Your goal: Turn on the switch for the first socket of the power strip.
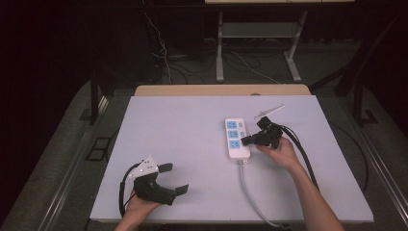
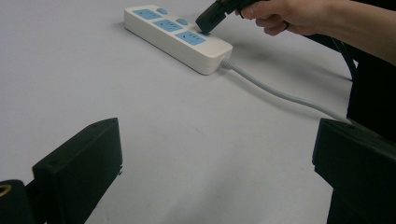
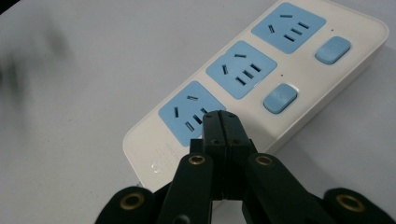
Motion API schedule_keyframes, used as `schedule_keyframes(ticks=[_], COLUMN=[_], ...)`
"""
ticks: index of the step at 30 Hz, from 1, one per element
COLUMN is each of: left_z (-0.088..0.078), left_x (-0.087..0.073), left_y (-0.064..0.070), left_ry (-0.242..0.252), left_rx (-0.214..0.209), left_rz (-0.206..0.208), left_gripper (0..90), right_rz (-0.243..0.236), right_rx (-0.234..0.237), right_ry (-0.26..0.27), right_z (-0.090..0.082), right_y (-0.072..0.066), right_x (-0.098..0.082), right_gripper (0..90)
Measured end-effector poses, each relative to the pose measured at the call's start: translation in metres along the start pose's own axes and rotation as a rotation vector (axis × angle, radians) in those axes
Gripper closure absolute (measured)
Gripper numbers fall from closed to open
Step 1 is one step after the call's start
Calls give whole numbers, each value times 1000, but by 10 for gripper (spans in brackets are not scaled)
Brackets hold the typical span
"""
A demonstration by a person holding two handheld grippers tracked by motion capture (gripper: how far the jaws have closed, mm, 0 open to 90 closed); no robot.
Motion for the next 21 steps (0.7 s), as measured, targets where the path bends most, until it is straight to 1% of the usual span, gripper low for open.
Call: schedule_keyframes(ticks=[9, 21], left_z=[0, -1], left_x=[0, 0], left_y=[1, 2], left_ry=[2, 10], left_rx=[-3, -3], left_rz=[1, -4], left_gripper=[1, 1], right_rz=[-22, -29], right_rx=[-16, -44], right_ry=[12, 6], right_z=[-14, -40], right_y=[-6, -12], right_x=[4, 5], right_gripper=[900, 897])
Point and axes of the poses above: each handheld gripper's, and its own axes: z roughly forward along the jaws, x roughly out of its top, y roughly to its right, the point moved 2 cm from there along z, roughly forward along the jaws, and after that the axes turned 15 degrees about -z, right-handed, at the moved point
